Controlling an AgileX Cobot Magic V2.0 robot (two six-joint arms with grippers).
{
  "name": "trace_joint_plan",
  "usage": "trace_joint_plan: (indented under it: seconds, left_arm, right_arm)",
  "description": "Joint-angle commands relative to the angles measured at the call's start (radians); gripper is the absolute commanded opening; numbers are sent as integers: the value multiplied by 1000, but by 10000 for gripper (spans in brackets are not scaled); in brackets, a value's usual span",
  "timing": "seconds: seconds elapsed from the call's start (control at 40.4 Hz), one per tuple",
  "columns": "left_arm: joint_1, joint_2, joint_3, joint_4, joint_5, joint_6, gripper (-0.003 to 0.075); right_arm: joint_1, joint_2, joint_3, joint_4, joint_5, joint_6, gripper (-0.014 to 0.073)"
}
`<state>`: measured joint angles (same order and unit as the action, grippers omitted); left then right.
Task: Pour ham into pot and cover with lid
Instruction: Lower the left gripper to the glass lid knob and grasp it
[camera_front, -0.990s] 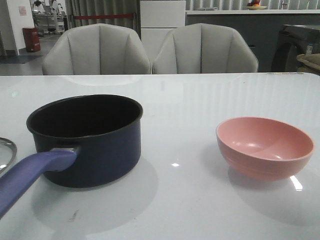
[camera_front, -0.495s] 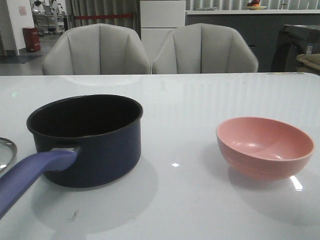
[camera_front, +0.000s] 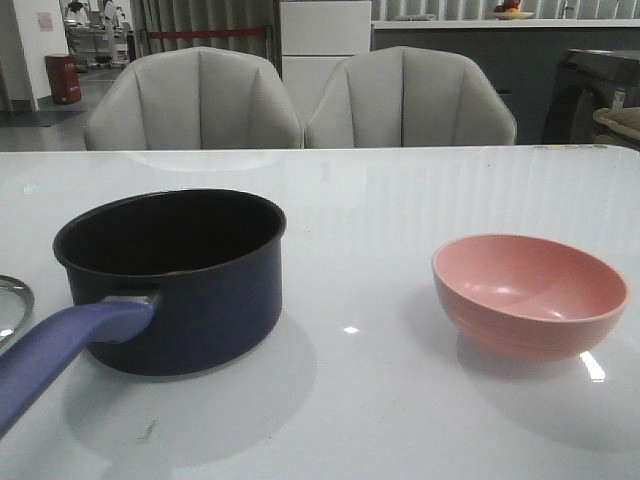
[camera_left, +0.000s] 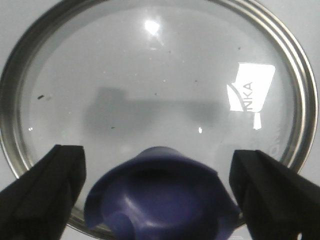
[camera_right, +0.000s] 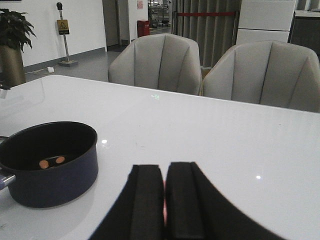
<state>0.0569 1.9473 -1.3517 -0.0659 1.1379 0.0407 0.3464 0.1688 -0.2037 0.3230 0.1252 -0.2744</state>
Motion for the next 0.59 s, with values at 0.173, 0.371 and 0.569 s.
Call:
trace_joint_plan:
  seconds: [0.173,0.371,0.569]
  left_arm:
    - [-1,-37,-26,-9,15,-1,440]
    - [-1,-37,-26,-9,46,-1,337]
    - [-1,-37,-26,-9,57,-1,321]
  right_arm:
    - [0,8,-26,2,-83,-8,185]
    - [0,8,-26,2,-83,-8,185]
    - [0,8,-26,2,-83,-8,185]
